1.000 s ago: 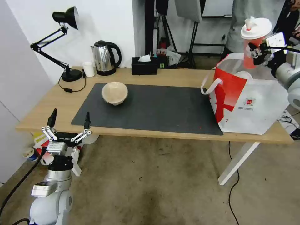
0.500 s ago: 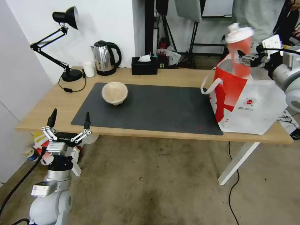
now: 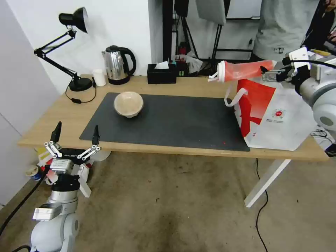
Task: Pick up the trash from the table and place it into the takeout bag.
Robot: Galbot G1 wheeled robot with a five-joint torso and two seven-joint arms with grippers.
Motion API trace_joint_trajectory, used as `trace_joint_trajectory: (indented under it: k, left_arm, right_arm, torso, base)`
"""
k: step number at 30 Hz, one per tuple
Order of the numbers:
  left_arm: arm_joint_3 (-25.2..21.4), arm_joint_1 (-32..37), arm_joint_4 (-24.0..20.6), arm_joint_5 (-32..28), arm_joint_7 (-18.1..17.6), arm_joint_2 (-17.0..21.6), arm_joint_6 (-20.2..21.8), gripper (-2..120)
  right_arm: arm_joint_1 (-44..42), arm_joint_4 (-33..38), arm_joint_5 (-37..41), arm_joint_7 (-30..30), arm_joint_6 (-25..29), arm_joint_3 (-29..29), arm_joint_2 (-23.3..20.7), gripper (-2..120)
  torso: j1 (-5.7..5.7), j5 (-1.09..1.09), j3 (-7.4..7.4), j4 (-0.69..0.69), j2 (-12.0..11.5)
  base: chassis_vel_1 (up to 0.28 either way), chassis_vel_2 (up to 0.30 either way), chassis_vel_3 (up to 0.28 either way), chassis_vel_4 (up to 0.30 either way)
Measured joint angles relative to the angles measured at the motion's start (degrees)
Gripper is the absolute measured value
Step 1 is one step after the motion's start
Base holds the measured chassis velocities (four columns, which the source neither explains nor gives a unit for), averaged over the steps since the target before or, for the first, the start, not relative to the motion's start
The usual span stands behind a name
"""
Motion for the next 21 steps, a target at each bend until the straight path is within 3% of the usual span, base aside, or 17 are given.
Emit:
trace_joint_trajectory:
  k: [21]
  left_arm:
    - [-0.2, -0.1, 0.2, -0.2, 0.0, 0.5, 0.1, 100]
  right_arm:
    - [1.0, -0.4, 0.1, 0.5, -1.0, -0.5, 0.2, 100]
  torso:
    - [0.0, 0.0, 0.0, 0.0, 0.0]
  base:
    - [0.0, 0.0, 0.0, 0.0]
